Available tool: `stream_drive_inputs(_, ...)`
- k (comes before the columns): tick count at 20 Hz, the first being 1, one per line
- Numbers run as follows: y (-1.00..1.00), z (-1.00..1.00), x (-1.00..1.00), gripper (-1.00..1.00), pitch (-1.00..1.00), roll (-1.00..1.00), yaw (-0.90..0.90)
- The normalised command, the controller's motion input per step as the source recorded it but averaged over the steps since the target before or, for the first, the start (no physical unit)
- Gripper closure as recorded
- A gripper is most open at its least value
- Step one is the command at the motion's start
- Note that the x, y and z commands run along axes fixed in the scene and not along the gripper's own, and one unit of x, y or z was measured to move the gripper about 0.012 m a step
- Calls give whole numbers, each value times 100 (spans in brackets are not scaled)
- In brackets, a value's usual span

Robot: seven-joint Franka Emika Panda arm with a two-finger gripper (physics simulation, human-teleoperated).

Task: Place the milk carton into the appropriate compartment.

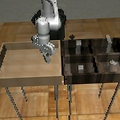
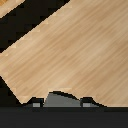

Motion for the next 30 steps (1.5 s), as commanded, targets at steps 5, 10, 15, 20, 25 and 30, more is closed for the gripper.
stream_drive_inputs(5, 0, 80, 0, 100, 0, 0, 0)
stream_drive_inputs(10, 10, 100, 0, 100, 0, 0, 0)
stream_drive_inputs(15, 60, 0, 0, 100, 0, 0, 0)
stream_drive_inputs(20, 100, 0, 0, 100, 0, 0, 0)
stream_drive_inputs(25, 100, 0, 0, 100, 0, 0, 0)
stream_drive_inputs(30, 100, 0, 0, 100, 0, 0, 0)
